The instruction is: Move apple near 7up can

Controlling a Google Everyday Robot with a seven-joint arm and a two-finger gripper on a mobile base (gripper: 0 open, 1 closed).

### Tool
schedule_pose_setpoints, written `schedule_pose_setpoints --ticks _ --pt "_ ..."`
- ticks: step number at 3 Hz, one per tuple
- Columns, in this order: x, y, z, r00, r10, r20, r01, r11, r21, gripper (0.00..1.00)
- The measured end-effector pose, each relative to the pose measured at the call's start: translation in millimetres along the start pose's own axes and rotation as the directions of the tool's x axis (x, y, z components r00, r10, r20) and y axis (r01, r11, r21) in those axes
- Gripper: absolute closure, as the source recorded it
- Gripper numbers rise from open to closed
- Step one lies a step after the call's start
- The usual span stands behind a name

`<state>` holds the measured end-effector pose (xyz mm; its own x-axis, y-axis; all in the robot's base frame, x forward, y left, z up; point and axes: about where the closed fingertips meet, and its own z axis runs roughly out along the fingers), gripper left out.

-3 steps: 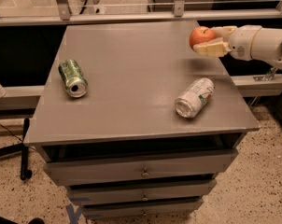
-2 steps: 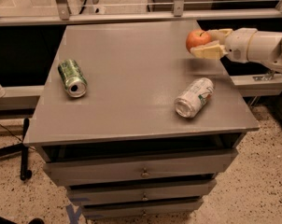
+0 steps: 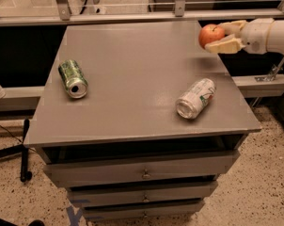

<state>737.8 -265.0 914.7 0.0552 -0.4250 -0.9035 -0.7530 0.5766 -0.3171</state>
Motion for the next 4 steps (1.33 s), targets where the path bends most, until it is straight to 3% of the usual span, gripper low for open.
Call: schedule_pose_setpoints --ticks 1,2,3,4 --pt "-24.4 -28.7 -43.2 0.998 -0.066 0.013 0.065 0.9972 0.036 1.0" --pt "-23.0 -32.7 -71.9 0.998 -0.054 0.017 0.054 0.9984 0.017 1.0" --pt "6.2 -17.0 -90.3 1.0 0.021 -0.012 -0.022 0.9975 -0.068 1.0" --pt "31.8 7.4 -101.4 0.994 0.099 -0.042 -0.105 0.9805 -0.166 1.0"
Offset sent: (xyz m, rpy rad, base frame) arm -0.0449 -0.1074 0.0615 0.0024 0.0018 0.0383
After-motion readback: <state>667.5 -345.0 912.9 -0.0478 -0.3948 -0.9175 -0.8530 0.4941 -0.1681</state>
